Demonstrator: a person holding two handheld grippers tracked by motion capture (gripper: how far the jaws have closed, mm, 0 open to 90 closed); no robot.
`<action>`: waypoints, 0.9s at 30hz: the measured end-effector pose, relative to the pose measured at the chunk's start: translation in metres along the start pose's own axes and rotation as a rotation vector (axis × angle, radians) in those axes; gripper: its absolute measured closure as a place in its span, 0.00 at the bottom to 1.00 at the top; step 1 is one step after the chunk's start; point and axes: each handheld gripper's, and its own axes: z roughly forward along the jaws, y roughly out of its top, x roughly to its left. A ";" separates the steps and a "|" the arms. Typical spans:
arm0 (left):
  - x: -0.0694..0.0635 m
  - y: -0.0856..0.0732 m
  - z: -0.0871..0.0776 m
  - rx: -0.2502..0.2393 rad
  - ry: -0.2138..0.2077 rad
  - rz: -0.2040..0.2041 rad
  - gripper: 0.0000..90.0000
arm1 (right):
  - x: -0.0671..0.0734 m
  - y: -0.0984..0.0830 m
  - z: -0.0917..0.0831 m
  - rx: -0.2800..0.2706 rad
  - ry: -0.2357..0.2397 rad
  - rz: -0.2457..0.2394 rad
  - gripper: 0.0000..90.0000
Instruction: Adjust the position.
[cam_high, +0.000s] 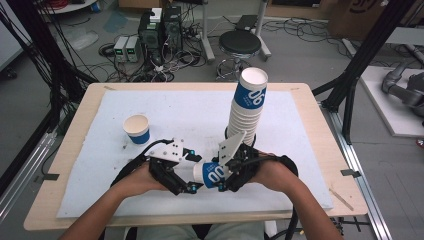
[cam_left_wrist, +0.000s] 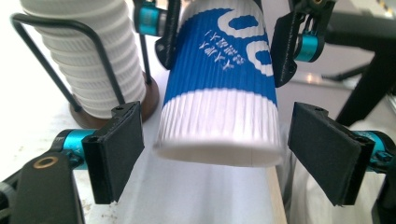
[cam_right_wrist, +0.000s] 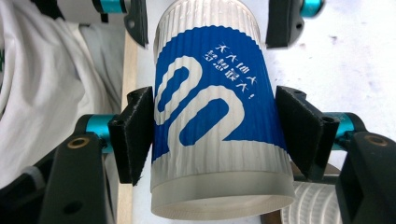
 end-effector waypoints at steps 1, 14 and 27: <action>0.000 -0.002 -0.002 -0.028 0.002 -0.009 0.20 | 0.000 -0.002 -0.002 -0.010 -0.002 0.013 0.36; 0.000 -0.013 -0.014 -0.214 0.027 -0.043 0.20 | 0.004 -0.038 -0.014 -0.269 -0.036 0.127 0.35; 0.000 -0.016 -0.011 -0.251 0.026 -0.052 0.20 | 0.006 -0.062 -0.011 -0.458 -0.025 0.209 0.35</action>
